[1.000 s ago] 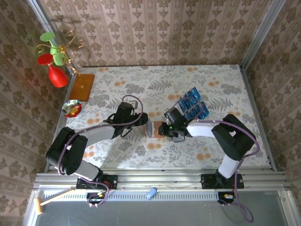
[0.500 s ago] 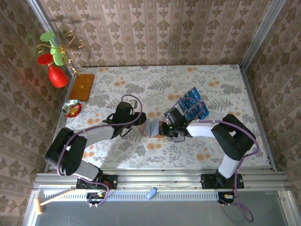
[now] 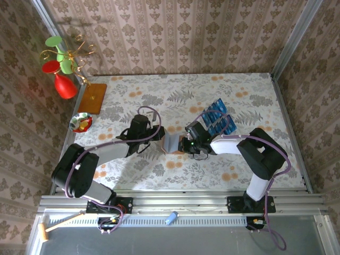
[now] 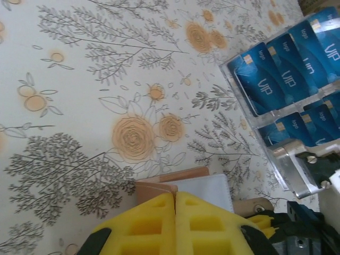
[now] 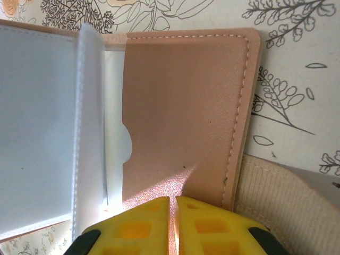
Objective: Put the credit cards into the card holder
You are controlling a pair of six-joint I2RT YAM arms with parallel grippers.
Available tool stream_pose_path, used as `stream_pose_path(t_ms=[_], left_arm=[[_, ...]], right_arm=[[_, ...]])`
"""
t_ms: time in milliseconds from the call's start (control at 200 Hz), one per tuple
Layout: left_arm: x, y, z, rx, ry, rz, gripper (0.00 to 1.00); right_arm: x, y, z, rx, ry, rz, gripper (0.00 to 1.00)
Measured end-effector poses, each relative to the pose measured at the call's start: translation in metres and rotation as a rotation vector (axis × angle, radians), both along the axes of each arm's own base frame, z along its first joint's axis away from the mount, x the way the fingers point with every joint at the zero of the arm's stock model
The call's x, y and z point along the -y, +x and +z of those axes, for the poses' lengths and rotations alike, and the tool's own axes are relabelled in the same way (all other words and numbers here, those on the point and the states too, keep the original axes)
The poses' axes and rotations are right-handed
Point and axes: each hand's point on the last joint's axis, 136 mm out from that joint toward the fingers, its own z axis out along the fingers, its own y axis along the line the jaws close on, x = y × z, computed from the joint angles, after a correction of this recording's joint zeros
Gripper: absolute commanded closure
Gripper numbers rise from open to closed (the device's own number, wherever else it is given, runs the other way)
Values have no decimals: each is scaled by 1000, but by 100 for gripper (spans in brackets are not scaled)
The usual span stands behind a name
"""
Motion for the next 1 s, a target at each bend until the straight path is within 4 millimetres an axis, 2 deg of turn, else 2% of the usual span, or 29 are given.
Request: stream_pose_path(t_ms=[175, 370, 495, 565, 705, 880, 1000], left_arm=[[18, -1, -3, -3, -22, -30, 100], [21, 0, -6, -8, -34, -23, 100], [19, 2, -6, -5, -27, -11, 100], [16, 3, -6, -5, -22, 1, 100], [7, 7, -9, -16, -8, 24, 100], [3, 10, -9, -17, -7, 37, 100], [3, 10, -9, -17, -8, 34, 100]], right_arm=[[0, 0, -1, -7, 4, 0, 86], [0, 0, 0, -8, 6, -1, 84], [2, 0, 3, -5, 9, 5, 74], [10, 0, 8, -5, -7, -4, 68], [30, 5, 31, 23, -27, -42, 61], [49, 9, 66, 90, -15, -87, 61], [53, 7, 79, 117, -11, -87, 61]])
